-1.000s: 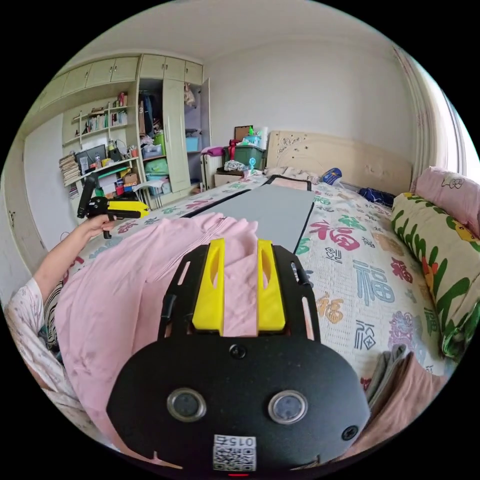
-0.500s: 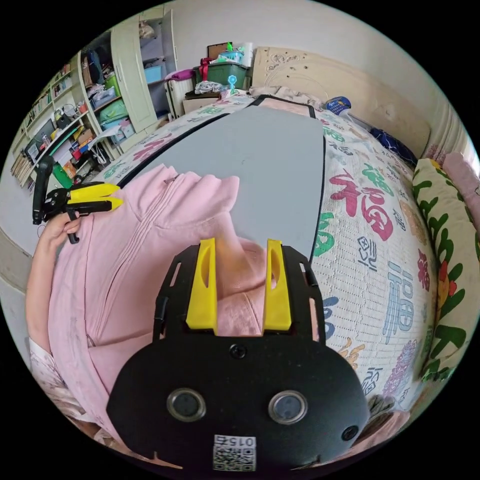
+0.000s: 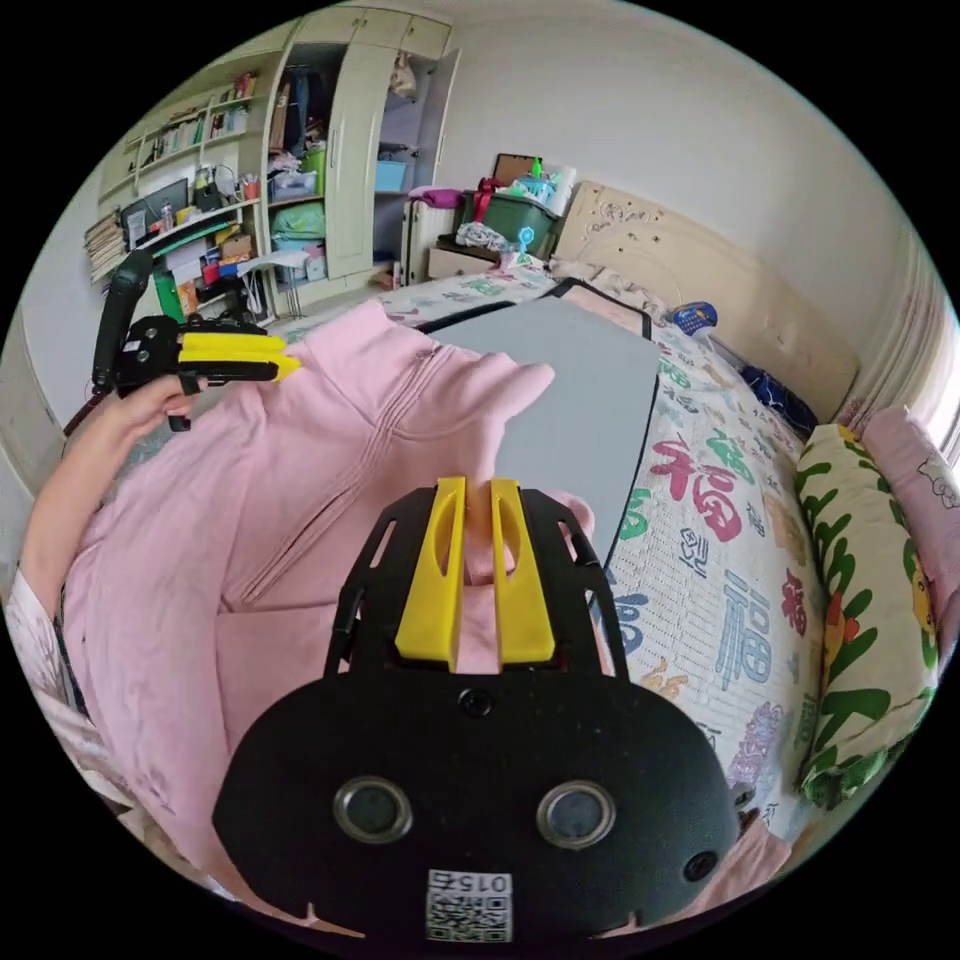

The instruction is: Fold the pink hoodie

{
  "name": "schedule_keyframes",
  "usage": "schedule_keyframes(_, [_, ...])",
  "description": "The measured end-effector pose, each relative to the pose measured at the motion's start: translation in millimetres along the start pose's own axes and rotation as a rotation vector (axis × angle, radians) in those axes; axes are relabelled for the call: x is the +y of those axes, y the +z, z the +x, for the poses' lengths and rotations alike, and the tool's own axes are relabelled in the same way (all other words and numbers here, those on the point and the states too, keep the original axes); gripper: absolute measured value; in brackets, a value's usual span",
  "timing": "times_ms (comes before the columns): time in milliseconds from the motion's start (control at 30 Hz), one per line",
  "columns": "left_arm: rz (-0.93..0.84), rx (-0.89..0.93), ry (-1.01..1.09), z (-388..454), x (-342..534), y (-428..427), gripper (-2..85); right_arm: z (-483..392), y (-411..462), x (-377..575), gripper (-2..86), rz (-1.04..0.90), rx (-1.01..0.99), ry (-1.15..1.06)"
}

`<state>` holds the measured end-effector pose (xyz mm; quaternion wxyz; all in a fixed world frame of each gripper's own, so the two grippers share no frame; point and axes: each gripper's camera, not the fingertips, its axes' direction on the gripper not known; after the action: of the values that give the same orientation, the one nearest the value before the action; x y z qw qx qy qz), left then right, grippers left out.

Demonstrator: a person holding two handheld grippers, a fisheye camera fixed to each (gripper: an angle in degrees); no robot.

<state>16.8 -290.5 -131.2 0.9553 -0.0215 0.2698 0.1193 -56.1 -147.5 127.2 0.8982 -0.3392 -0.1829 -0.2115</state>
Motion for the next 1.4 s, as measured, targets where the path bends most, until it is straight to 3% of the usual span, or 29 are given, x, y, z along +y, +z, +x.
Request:
schedule_keyframes(167, [0.209,-0.055,0.162,64,97,-175,1.6,-26,-124,114,5.0,0.157,-0.081,-0.089])
schedule_keyframes(300, [0.341,0.012,0.220,145,238,-278,1.3,-76,-181,251,5.0,0.106,-0.260,-0.152])
schedule_keyframes(433, [0.322,-0.040,0.178,213,338,-300,0.8,-128,-186,354,3.9,0.044,-0.225,-0.221])
schedule_keyframes(500, [0.365,-0.077,0.041,223,368,-307,0.5,-130,-192,392,0.3,0.100,-0.093,-0.146])
schedule_keyframes(567, [0.374,-0.033,-0.022,212,369,-312,0.3,-111,-204,409,-0.4,0.155,-0.051,-0.094])
schedule_keyframes(667, [0.356,0.035,-0.081,189,358,-320,0.2,-62,-220,427,-0.4,0.198,-0.219,0.061])
schedule_keyframes(833, [0.350,-0.051,-0.190,151,361,-346,0.1,8,-222,454,3.1,0.262,-0.289,0.317])
schedule_keyframes(1033, [0.242,0.024,-0.490,14,296,-352,3.5,132,-208,419,13.4,0.300,-0.496,0.570])
schedule_keyframes(1200, [0.116,0.334,-0.668,-124,208,-279,11.6,235,-147,338,17.2,0.149,-0.591,0.747])
schedule_keyframes(1333, [-0.060,0.347,-0.744,-183,160,-214,13.1,274,-108,295,18.0,0.065,-0.665,0.823])
schedule_keyframes(1400, [-0.128,0.471,-0.804,-213,140,-174,13.5,287,-93,266,18.2,0.005,-0.633,0.830])
